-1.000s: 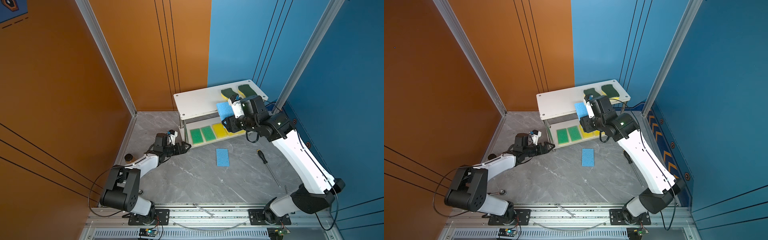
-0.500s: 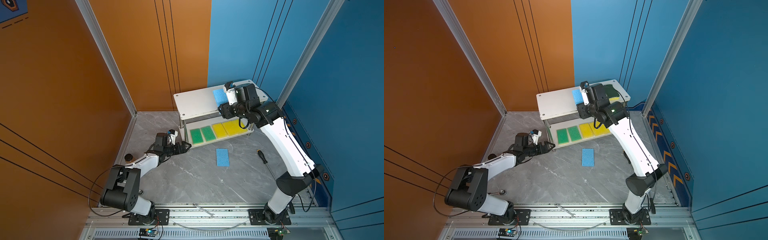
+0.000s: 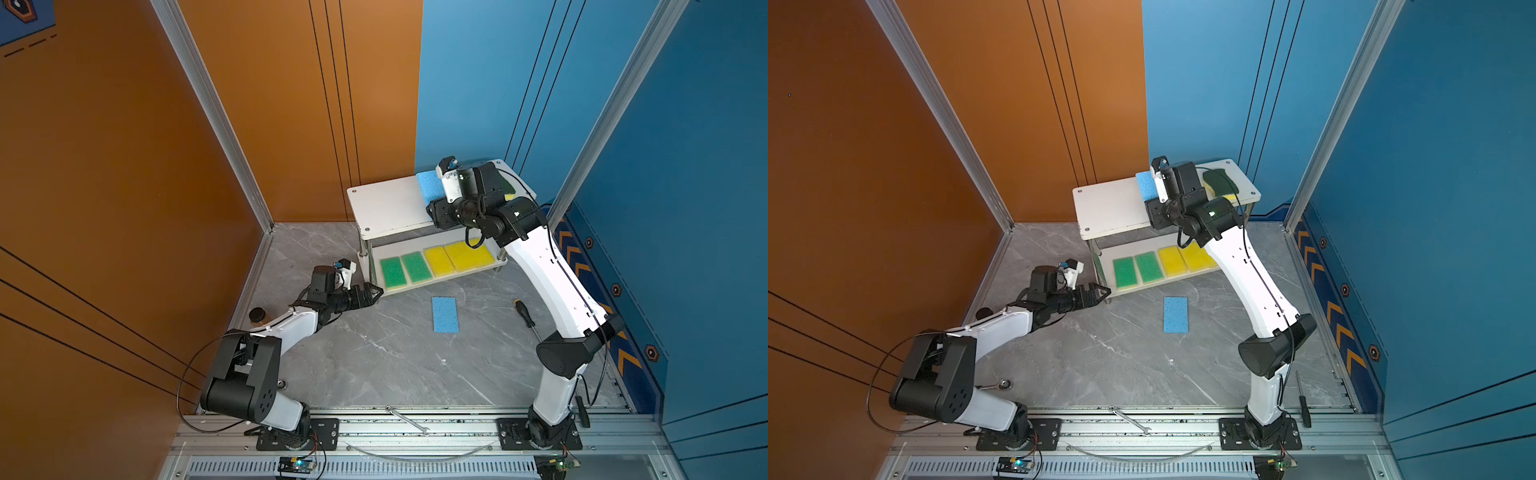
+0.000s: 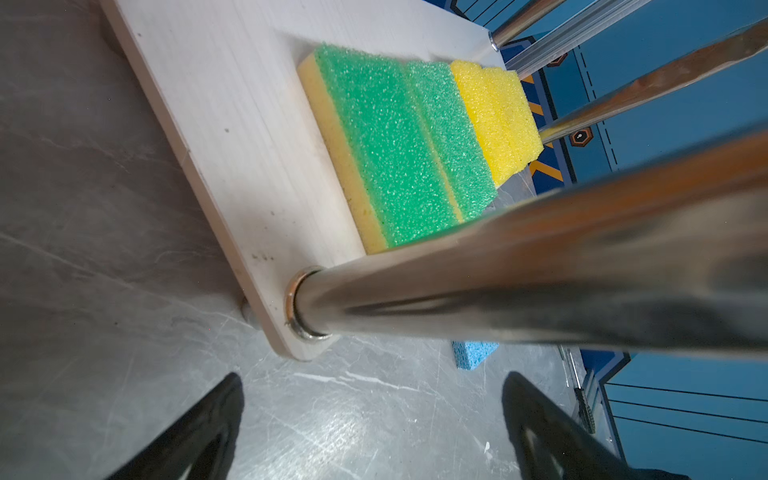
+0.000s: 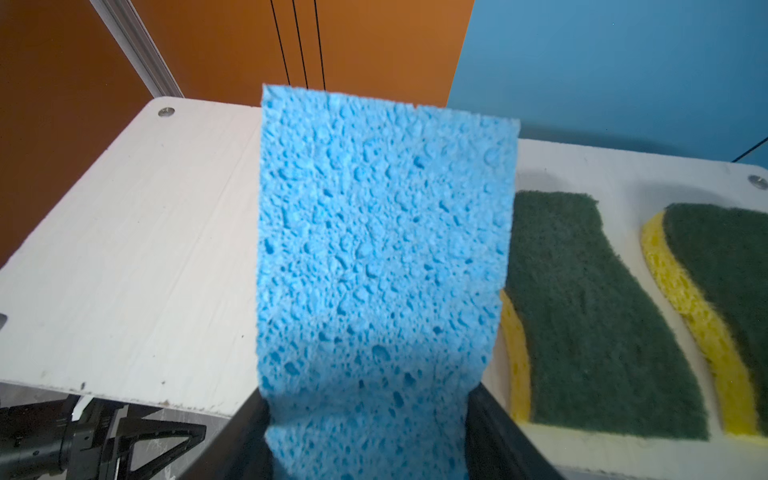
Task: Place and organize the cleaning sponges onto the shelf
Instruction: 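Raise the blue sponge with the right gripper up over the top shelf, then lower the blue sponge onto the top shelf beside the scouring pads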
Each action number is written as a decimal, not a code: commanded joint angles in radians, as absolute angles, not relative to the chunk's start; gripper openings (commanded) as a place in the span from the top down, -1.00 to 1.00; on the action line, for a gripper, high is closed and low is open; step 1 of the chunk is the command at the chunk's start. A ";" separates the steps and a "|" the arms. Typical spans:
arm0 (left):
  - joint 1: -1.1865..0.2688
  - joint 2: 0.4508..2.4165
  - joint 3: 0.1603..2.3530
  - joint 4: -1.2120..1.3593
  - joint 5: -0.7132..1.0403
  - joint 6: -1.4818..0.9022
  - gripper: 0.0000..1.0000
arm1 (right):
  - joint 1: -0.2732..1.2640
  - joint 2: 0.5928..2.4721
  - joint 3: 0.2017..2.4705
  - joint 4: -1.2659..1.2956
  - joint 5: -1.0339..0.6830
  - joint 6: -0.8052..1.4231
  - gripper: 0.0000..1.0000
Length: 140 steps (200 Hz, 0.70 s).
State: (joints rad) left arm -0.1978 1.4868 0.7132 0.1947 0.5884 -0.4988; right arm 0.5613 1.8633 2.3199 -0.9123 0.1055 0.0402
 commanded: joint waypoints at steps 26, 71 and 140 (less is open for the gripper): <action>-0.204 1.465 0.722 0.206 0.591 -0.495 -0.95 | 0.555 1.902 2.361 -0.883 0.091 0.026 -0.27; -0.204 1.461 0.717 0.206 0.591 -0.495 -0.95 | 0.562 1.914 2.363 -0.872 0.096 0.026 -0.28; -0.204 1.442 0.706 0.206 0.581 -0.497 -0.95 | 0.586 1.950 2.371 -0.859 0.107 0.016 -0.29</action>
